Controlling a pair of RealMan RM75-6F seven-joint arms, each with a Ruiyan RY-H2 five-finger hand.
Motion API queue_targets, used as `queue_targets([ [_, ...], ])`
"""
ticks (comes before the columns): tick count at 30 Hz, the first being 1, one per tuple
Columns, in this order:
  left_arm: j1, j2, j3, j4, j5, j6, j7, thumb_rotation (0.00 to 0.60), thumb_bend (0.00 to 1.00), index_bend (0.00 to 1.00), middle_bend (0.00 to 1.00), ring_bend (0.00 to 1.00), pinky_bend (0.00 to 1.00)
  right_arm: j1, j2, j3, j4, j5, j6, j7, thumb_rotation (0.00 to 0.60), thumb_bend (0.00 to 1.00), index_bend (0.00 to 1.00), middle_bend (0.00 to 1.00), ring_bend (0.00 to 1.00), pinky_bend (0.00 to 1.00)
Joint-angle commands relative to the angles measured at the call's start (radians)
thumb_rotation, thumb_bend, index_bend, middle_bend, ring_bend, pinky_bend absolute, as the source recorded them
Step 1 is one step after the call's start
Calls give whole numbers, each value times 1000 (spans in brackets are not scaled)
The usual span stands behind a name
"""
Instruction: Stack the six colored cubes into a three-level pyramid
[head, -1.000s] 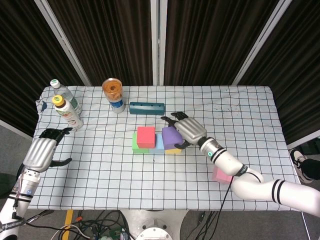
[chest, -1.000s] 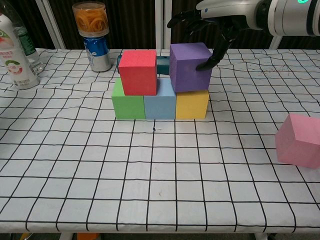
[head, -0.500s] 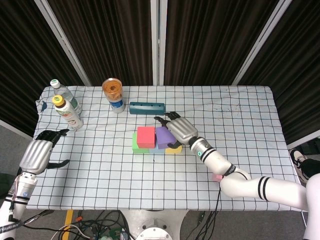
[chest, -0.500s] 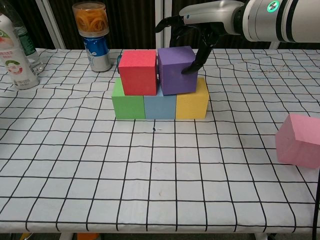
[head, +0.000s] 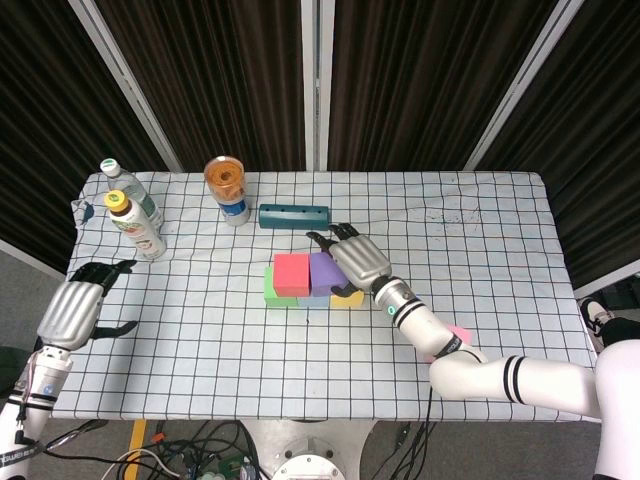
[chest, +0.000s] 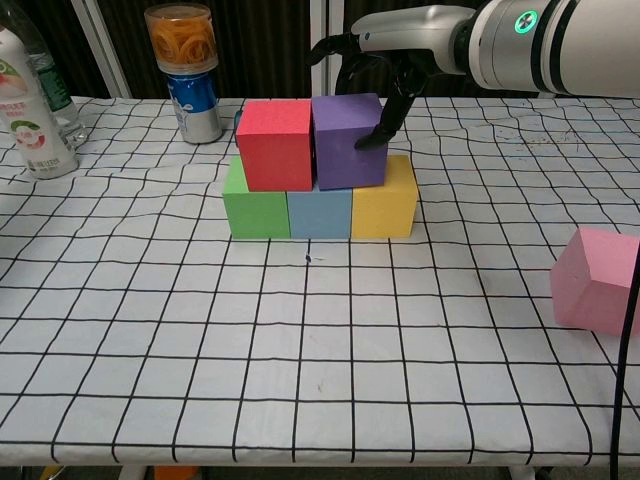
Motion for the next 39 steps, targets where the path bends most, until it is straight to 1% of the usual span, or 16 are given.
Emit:
queue_targets([
  [1, 3, -1, -1, 3, 3, -2, -3, 600, 90, 173, 246, 241, 180, 9, -3, -3, -12, 21, 17, -18, 600, 175, 0, 308, 0, 0],
  [11, 11, -8, -5, 17, 15, -6, -16, 600, 90, 173, 246, 241, 181, 18, -6, -12, -27, 68, 43, -50, 600, 174, 0, 308, 0, 0],
  [39, 26, -17, -14, 39, 34, -11, -39, 600, 89, 173, 245, 242, 181, 27, -18, -10, -54, 115, 87, -80, 600, 157, 0, 303, 0, 0],
])
